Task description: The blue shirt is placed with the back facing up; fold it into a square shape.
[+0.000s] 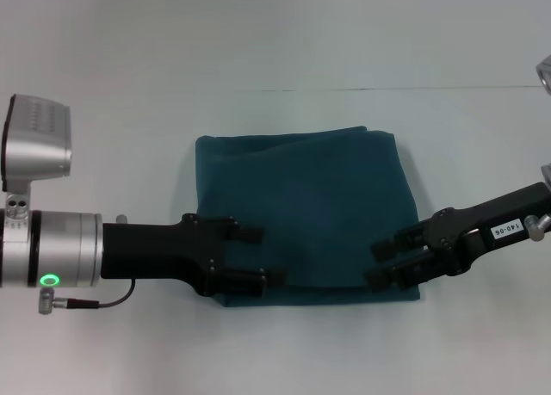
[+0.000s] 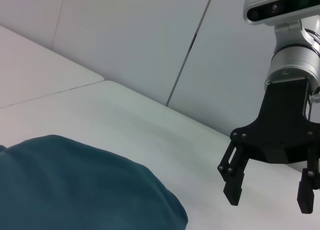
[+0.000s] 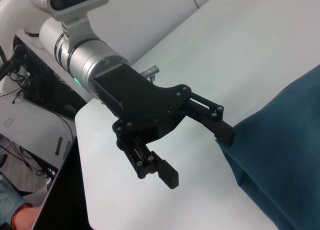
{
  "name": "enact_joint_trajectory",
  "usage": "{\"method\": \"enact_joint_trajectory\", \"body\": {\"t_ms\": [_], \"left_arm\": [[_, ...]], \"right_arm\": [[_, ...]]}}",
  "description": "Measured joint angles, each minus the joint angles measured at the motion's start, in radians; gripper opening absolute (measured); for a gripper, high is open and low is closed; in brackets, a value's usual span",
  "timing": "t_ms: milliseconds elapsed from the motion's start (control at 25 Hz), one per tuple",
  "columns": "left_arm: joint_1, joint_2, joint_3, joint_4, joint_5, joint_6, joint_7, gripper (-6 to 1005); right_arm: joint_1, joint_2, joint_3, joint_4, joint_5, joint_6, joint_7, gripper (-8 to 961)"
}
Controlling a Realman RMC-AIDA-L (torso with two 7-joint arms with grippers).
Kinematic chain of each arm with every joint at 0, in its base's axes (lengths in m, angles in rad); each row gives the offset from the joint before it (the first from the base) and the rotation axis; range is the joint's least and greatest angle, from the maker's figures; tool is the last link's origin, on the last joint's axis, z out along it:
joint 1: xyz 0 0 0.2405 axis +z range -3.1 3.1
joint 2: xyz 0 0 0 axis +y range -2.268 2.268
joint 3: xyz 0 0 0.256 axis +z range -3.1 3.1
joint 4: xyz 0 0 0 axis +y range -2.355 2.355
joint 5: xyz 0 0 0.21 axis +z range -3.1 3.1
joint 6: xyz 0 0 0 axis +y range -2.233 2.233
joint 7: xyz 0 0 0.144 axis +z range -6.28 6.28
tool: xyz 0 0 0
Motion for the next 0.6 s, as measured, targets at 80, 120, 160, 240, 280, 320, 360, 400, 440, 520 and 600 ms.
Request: {"method": "enact_joint_trajectory", "body": {"t_ms": [80,120,160,240,280,320,360,400,440,520,600], "left_arm": [[0.002,0.0,0.0,0.0,-0.002,0.0,0.0,847],[0.002,0.0,0.0,0.0,-0.003,0.0,0.0,847],[0.003,0.0,0.0,0.0,-0.003,0.0,0.0,847],[0.003,0.0,0.0,0.0,-0.003,0.001,0.0,847],[0.002,0.0,0.0,0.0,-0.003,0.001,0.0,846],[0.002,0.0,0.0,0.0,-0.002,0.001,0.0,846],[0.002,0.0,0.0,0.0,-0.002,0.001,0.0,846],[0.002,0.0,0.0,0.0,-0.001,0.0,0.0,846],[0.002,0.0,0.0,0.0,-0.001,0.0,0.0,846],[0.002,0.0,0.0,0.0,-0.001,0.0,0.0,846],[0.002,0.0,0.0,0.0,-0.001,0.0,0.0,846]], "right_arm": [[0.0,0.0,0.0,0.0,0.0,0.0,0.0,778],[0.0,0.0,0.0,0.0,0.0,0.0,0.0,778],[0.0,0.0,0.0,-0.001,0.0,0.0,0.0,777],[0.0,0.0,0.0,-0.001,0.0,0.0,0.0,777],[0.0,0.0,0.001,-0.001,0.0,0.0,0.0,777],[0.0,0.0,0.001,-0.001,0.0,0.0,0.0,778],[0.0,0.0,0.002,-0.001,0.0,0.0,0.0,778],[0.0,0.0,0.003,-0.001,0.0,0.0,0.0,778],[0.0,0.0,0.003,-0.001,0.0,0.0,0.0,778],[0.0,0.0,0.003,-0.001,0.0,0.0,0.0,778],[0.0,0.0,0.004,-0.001,0.0,0.0,0.0,778]]}}
